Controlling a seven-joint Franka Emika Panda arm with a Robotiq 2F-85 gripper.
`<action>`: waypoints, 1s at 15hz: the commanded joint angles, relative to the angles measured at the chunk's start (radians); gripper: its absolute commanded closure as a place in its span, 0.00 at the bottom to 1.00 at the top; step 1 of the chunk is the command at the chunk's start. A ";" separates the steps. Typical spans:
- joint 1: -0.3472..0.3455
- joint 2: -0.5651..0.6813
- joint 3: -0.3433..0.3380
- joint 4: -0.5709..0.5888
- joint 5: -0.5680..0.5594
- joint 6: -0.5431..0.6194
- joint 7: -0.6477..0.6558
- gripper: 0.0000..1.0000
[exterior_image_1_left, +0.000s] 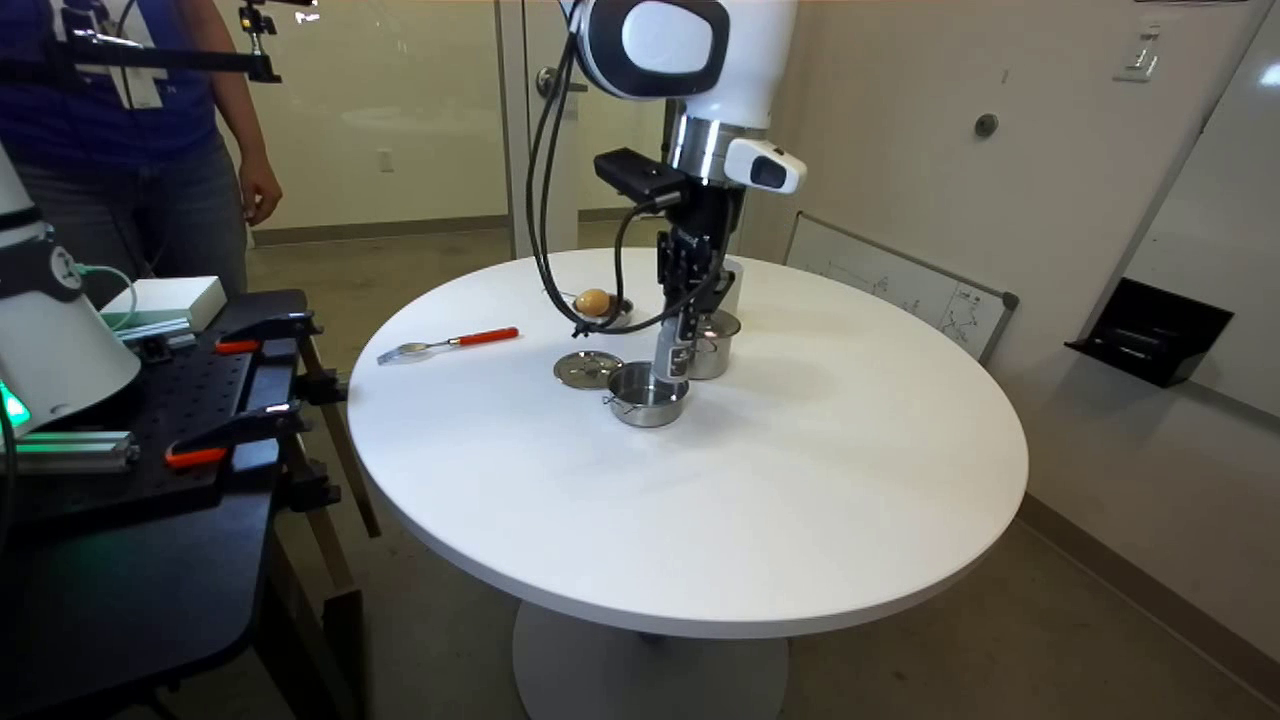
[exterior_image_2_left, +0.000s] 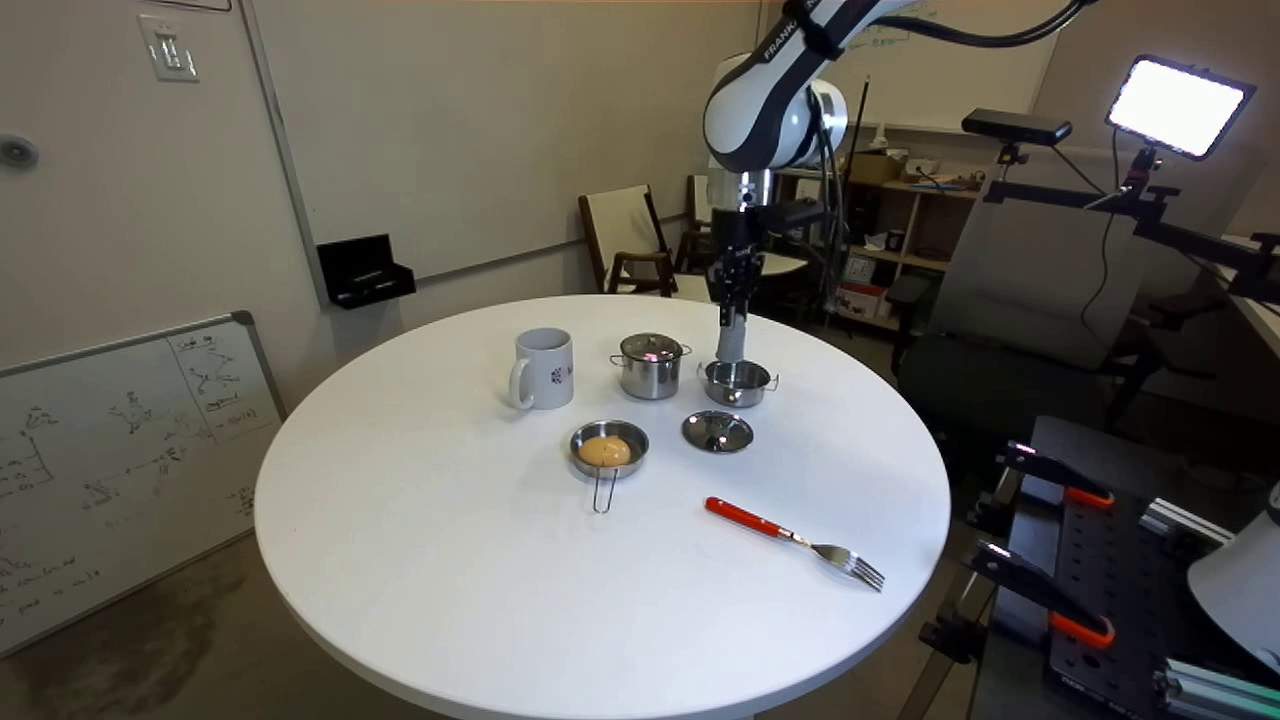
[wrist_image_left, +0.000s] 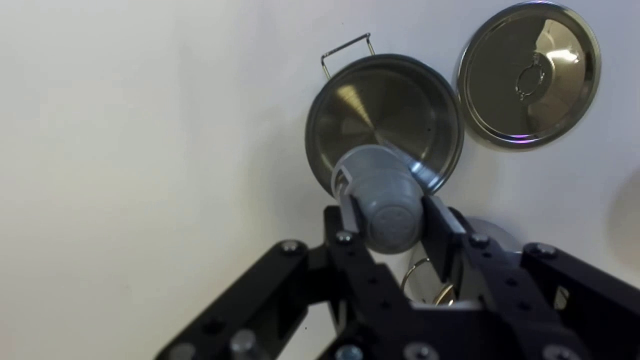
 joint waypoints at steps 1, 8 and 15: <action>0.004 -0.044 -0.007 -0.014 0.000 -0.046 0.008 0.89; 0.026 -0.043 0.087 0.035 0.015 -0.090 -0.145 0.89; 0.001 0.018 0.204 0.104 0.109 -0.114 -0.380 0.89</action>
